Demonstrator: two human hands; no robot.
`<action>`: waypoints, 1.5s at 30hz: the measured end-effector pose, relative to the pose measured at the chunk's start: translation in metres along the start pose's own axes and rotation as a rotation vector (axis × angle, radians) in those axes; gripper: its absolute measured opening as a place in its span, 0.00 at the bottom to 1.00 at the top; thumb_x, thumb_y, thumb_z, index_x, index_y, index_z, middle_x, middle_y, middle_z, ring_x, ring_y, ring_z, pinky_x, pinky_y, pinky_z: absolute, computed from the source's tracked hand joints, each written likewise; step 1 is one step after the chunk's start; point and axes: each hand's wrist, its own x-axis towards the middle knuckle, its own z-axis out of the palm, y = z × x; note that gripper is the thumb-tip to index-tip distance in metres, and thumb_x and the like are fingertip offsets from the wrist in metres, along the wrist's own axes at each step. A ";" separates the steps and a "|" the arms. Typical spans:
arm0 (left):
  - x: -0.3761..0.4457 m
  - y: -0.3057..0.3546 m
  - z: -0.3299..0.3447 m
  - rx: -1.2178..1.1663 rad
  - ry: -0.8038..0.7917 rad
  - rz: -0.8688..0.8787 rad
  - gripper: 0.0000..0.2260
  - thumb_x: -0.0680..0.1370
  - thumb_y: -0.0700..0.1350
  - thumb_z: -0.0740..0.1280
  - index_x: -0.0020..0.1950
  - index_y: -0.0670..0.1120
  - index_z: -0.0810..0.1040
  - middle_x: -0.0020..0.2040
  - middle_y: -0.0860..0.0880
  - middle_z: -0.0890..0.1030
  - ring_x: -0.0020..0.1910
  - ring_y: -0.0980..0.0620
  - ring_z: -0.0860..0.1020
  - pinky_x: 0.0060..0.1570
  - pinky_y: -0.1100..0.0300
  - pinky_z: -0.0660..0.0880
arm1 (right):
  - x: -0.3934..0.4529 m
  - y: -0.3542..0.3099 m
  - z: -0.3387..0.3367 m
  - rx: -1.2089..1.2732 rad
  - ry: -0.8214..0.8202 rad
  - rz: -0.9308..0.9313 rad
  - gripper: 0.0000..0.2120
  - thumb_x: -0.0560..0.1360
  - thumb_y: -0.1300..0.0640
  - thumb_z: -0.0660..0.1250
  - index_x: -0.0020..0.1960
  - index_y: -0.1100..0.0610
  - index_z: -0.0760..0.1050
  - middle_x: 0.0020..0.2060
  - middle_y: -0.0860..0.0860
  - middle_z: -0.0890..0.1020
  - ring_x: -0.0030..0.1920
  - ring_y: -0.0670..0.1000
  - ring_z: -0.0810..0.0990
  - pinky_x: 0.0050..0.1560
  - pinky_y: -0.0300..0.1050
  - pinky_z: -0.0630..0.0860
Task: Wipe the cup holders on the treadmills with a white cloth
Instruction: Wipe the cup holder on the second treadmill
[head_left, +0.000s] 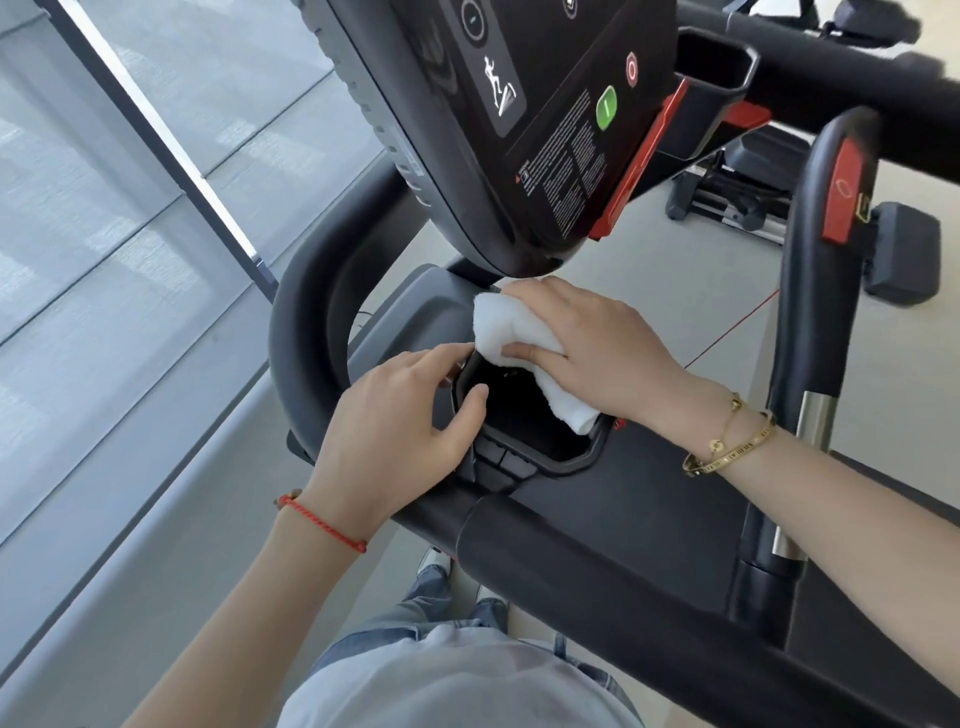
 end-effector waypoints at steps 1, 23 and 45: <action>0.003 0.000 0.001 0.007 -0.021 0.007 0.19 0.78 0.56 0.61 0.67 0.54 0.76 0.51 0.57 0.83 0.50 0.56 0.80 0.43 0.62 0.73 | -0.004 0.000 -0.001 0.011 0.008 0.054 0.23 0.78 0.40 0.59 0.69 0.49 0.66 0.61 0.48 0.76 0.55 0.55 0.77 0.49 0.51 0.74; 0.076 -0.011 0.009 -0.107 -0.243 0.261 0.20 0.77 0.54 0.59 0.68 0.53 0.75 0.57 0.56 0.80 0.50 0.56 0.78 0.51 0.51 0.79 | -0.044 -0.020 -0.007 0.284 0.060 0.667 0.13 0.80 0.43 0.58 0.57 0.52 0.66 0.40 0.43 0.70 0.42 0.51 0.70 0.40 0.47 0.61; 0.083 -0.015 0.018 -0.250 -0.312 0.323 0.17 0.80 0.41 0.64 0.69 0.48 0.73 0.48 0.54 0.77 0.39 0.49 0.80 0.44 0.68 0.72 | -0.071 -0.077 0.005 0.691 0.190 1.127 0.15 0.80 0.50 0.61 0.55 0.51 0.54 0.46 0.49 0.72 0.43 0.43 0.73 0.34 0.39 0.66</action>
